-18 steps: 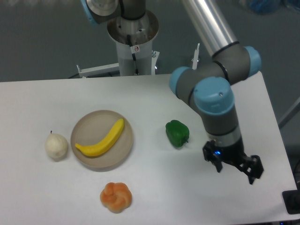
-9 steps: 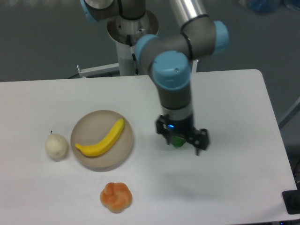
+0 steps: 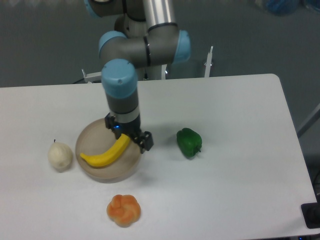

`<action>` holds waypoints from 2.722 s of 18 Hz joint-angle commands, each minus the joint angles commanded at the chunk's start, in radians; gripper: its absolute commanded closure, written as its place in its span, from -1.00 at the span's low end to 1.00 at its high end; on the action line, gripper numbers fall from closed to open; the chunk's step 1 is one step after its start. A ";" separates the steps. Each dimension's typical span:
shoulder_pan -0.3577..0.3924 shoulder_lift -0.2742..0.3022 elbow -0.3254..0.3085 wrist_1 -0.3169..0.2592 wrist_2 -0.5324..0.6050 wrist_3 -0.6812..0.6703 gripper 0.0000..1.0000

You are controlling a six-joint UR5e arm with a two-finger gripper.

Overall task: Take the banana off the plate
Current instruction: 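Move the open gripper over the plate and lower it onto the banana, then close the gripper around the middle of the yellow banana, then lift the banana off the plate and carry it toward the green pepper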

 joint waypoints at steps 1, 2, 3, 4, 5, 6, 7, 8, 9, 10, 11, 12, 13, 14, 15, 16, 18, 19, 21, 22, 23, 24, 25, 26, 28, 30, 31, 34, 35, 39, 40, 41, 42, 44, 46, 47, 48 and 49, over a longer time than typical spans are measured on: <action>-0.002 -0.003 -0.003 0.000 0.002 0.002 -1.00; -0.003 -0.003 -0.008 0.000 0.002 0.003 -1.00; -0.003 -0.002 -0.014 0.000 0.002 0.002 -1.00; -0.003 -0.002 -0.014 0.000 0.002 0.000 -1.00; -0.005 -0.002 -0.017 0.000 0.002 -0.003 -1.00; -0.005 -0.002 -0.022 0.000 0.003 -0.005 -1.00; -0.006 -0.006 -0.025 0.000 0.003 -0.003 -1.00; -0.006 -0.015 -0.026 -0.001 0.008 0.002 -1.00; -0.006 -0.018 -0.031 -0.001 0.011 -0.001 -1.00; -0.006 -0.019 -0.037 0.000 0.012 -0.006 -1.00; -0.006 -0.014 -0.035 0.000 0.009 -0.011 -1.00; -0.017 -0.011 -0.035 -0.001 0.009 -0.015 -1.00; -0.028 -0.015 -0.035 -0.001 0.012 -0.030 -1.00; -0.028 -0.017 -0.035 0.000 0.012 -0.038 -1.00; -0.028 -0.023 -0.035 -0.001 0.014 -0.038 -1.00; -0.028 -0.025 -0.037 -0.001 0.015 -0.040 -1.00; -0.028 -0.026 -0.034 -0.001 0.014 -0.040 -1.00; -0.028 -0.031 -0.034 0.000 0.015 -0.038 -1.00; -0.028 -0.040 -0.034 0.008 0.017 -0.038 -1.00; -0.028 -0.046 -0.032 0.009 0.018 -0.038 -1.00; -0.029 -0.048 -0.031 0.009 0.018 -0.038 -1.00; -0.028 -0.048 -0.029 0.009 0.017 -0.035 -1.00; -0.028 -0.048 -0.028 0.009 0.018 -0.037 -0.89; -0.028 -0.054 -0.028 0.012 0.024 -0.040 -0.75; -0.034 -0.058 -0.026 0.013 0.049 -0.040 -0.26; -0.035 -0.065 -0.023 0.013 0.049 -0.038 -0.14; -0.035 -0.065 -0.025 0.014 0.049 -0.038 -0.02; -0.035 -0.063 -0.026 0.014 0.049 -0.037 0.13; -0.035 -0.063 -0.025 0.014 0.049 -0.037 0.21; -0.034 -0.054 -0.022 0.014 0.049 -0.034 0.26; -0.034 -0.051 -0.019 0.013 0.049 -0.029 0.26; -0.031 -0.048 -0.019 0.013 0.051 -0.028 0.26; -0.031 -0.043 -0.017 0.011 0.051 -0.025 0.27; -0.022 -0.014 -0.002 0.008 0.051 -0.018 0.28; 0.004 0.015 0.020 -0.004 0.051 -0.018 0.28; 0.027 0.030 0.021 -0.004 0.049 -0.015 0.27; 0.056 0.044 0.027 -0.004 0.049 0.000 0.28; 0.086 0.052 0.043 -0.007 0.049 0.032 0.27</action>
